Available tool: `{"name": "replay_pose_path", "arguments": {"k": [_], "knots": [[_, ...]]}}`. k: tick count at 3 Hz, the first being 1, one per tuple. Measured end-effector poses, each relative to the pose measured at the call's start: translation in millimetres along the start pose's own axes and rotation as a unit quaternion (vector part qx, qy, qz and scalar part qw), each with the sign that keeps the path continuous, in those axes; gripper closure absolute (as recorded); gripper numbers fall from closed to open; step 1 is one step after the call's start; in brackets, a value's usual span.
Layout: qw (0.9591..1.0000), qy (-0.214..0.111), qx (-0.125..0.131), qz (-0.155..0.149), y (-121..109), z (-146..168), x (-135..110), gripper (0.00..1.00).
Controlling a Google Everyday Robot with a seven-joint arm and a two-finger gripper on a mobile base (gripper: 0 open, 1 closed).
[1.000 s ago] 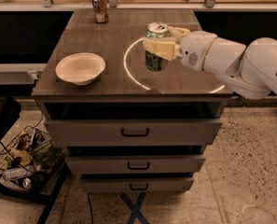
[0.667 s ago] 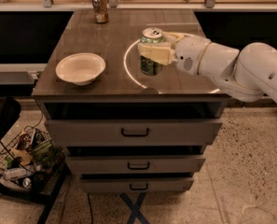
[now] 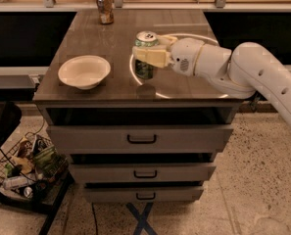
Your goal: Move green can near paper bowl
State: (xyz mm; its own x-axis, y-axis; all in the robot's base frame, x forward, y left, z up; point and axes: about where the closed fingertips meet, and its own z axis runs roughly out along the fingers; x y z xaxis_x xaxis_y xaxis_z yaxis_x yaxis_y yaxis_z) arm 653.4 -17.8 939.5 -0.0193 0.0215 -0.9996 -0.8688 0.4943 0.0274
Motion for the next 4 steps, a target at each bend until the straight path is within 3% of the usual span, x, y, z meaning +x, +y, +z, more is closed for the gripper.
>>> {"name": "replay_pose_path", "arguments": {"k": [2, 4], "knots": [[0.9993, 0.013, -0.036, 0.002, 0.9, 23.7, 21.1, 1.0], [0.9991, 0.013, -0.041, 0.002, 5.2, 28.6, 20.5, 0.53]]}}
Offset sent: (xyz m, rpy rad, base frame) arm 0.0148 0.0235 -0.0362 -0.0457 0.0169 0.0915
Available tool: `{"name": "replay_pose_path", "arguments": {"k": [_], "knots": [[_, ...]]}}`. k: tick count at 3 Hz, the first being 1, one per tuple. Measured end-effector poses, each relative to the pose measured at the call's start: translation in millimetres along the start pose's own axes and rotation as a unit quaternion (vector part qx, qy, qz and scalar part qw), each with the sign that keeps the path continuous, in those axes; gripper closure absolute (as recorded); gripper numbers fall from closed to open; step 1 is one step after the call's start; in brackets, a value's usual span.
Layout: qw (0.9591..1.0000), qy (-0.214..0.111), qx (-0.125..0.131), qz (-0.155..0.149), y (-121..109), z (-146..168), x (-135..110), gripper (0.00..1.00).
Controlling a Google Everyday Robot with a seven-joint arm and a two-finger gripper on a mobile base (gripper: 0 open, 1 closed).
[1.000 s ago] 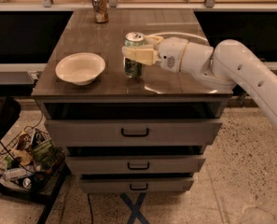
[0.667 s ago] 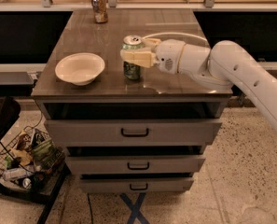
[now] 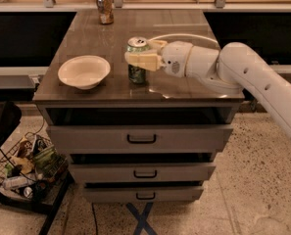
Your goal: Move green can near paper bowl
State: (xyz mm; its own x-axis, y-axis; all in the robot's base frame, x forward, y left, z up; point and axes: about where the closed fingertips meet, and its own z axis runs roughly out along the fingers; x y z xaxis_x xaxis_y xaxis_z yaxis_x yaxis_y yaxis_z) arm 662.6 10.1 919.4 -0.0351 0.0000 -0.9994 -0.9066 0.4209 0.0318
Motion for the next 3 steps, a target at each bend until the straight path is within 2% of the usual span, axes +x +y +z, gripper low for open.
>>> {"name": "replay_pose_path", "arguments": {"k": [2, 3], "knots": [[1.0, 0.0, -0.004, 0.0, 3.5, 4.6, -0.8, 0.07], [1.0, 0.0, -0.006, 0.0, 4.8, 6.2, -1.1, 0.0]]}}
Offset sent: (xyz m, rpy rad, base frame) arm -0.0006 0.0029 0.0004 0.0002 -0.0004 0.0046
